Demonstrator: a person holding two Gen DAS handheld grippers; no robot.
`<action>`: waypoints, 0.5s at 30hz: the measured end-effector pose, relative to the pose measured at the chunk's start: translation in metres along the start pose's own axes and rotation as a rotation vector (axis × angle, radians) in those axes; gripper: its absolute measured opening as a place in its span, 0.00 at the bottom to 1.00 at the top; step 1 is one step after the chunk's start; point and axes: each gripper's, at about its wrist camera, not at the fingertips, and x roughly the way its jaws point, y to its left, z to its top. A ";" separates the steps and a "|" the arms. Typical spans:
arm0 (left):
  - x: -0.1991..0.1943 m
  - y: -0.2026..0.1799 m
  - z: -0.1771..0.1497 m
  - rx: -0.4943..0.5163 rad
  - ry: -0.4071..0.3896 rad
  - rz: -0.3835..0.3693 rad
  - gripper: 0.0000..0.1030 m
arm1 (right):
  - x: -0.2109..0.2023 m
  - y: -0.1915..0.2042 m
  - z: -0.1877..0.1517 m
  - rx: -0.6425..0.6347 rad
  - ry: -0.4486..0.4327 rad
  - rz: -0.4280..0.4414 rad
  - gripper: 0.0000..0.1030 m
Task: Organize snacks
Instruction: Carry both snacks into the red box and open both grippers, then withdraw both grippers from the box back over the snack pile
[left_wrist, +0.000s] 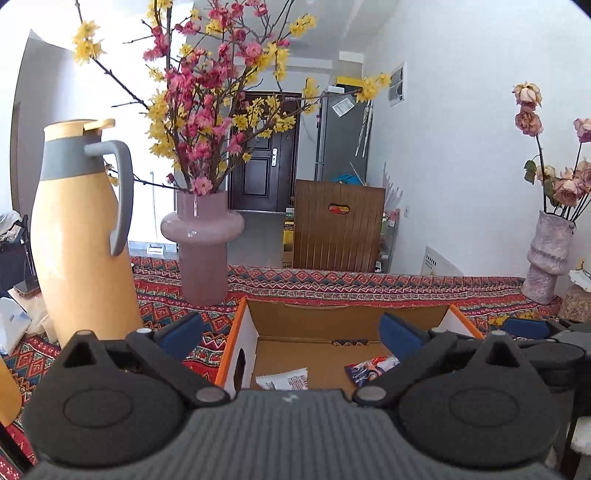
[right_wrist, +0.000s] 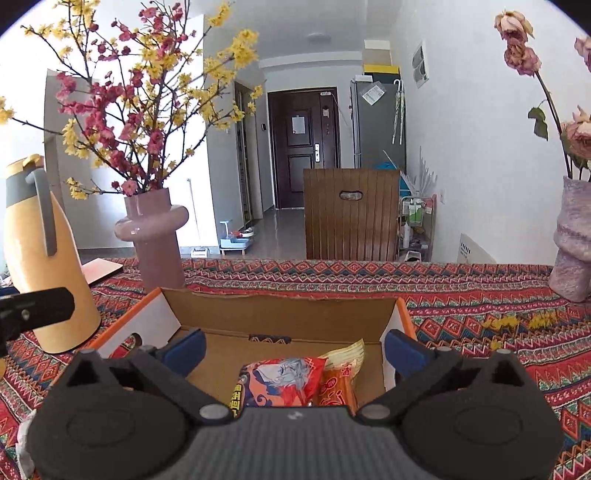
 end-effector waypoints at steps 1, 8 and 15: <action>-0.006 -0.001 0.002 0.008 -0.006 -0.003 1.00 | -0.007 0.001 0.002 -0.006 -0.011 -0.002 1.00; -0.041 0.000 0.002 0.016 -0.026 -0.007 1.00 | -0.051 0.007 0.006 -0.036 -0.057 -0.012 1.00; -0.071 0.005 -0.009 0.024 -0.022 -0.014 1.00 | -0.091 0.011 -0.003 -0.040 -0.076 -0.014 1.00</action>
